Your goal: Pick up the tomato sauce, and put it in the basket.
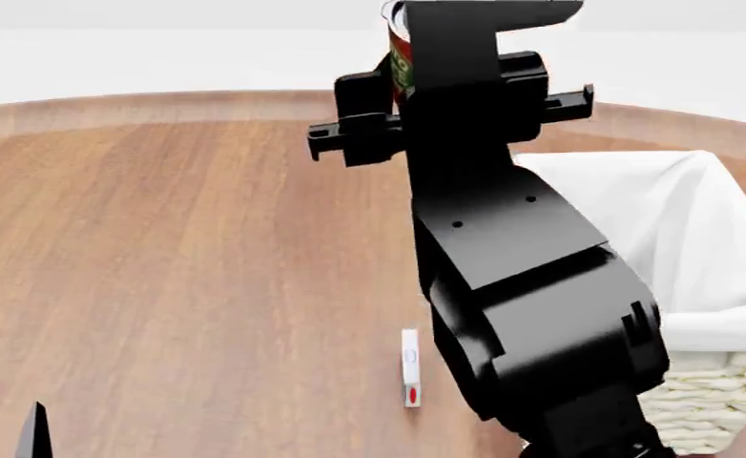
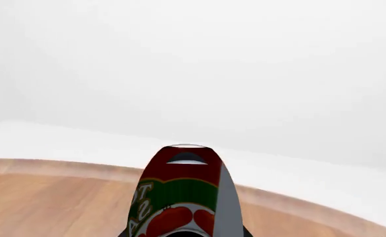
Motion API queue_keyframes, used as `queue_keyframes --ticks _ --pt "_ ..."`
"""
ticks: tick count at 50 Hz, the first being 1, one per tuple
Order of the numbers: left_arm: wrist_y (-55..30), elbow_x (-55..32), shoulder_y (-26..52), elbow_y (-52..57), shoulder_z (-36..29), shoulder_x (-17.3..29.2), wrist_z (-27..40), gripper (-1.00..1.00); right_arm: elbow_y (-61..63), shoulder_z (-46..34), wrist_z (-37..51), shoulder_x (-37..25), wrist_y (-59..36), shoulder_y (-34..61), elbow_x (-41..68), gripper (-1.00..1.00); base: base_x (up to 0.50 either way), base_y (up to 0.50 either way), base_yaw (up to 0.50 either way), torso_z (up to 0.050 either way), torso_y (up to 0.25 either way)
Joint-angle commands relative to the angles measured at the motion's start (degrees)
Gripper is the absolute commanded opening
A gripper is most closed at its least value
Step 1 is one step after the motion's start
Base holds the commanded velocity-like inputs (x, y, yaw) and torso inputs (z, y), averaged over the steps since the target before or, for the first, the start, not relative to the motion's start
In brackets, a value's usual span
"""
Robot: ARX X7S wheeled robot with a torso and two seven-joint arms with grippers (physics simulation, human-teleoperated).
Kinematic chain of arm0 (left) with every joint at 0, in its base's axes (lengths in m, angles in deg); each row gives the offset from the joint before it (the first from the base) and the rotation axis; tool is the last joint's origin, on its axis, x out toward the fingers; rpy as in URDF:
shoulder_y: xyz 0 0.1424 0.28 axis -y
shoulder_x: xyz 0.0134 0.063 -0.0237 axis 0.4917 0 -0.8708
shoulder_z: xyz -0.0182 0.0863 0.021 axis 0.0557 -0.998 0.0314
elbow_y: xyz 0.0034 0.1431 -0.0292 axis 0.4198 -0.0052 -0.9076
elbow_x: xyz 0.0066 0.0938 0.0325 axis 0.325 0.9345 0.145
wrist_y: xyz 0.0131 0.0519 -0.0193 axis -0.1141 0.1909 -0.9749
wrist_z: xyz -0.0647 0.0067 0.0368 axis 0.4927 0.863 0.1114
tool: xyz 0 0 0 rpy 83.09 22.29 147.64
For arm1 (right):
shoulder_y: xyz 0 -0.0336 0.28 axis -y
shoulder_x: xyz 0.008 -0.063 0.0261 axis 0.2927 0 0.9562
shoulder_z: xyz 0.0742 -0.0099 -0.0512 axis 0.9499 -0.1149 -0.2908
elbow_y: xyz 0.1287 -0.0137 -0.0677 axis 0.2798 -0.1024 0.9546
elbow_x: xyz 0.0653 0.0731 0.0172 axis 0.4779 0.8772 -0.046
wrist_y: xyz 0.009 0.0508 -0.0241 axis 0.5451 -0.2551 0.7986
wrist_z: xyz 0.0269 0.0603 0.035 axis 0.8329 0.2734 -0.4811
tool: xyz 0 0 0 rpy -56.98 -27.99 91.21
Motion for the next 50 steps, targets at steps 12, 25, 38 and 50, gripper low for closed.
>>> queue_keyframes --ticks 12,25,38,50 --pt "1.04 -0.1 0.06 -1.51 -0.19 0.11 0.11 1.0 -37.07 3.95 -4.52 1.07 8.89 20.48 -3.51 -1.0 0.0 0.0 0.0 0.0 0.0" --pt "0.25 0.01 0.46 -0.73 -0.57 0.33 0.57 1.0 -65.52 4.76 -7.43 0.95 22.68 27.36 -7.22 -1.0 0.0 0.0 0.0 0.0 0.0" --pt "0.8 -0.02 0.28 -1.26 -0.51 0.52 0.68 1.0 -65.6 12.62 -5.96 -0.48 19.37 24.59 -13.39 -1.0 0.0 0.0 0.0 0.0 0.0" --pt "0.51 0.32 0.56 -1.16 -1.28 0.52 0.85 1.0 -65.62 18.98 -4.87 -0.87 18.17 20.57 -20.8 -1.0 0.0 0.0 0.0 0.0 0.0"
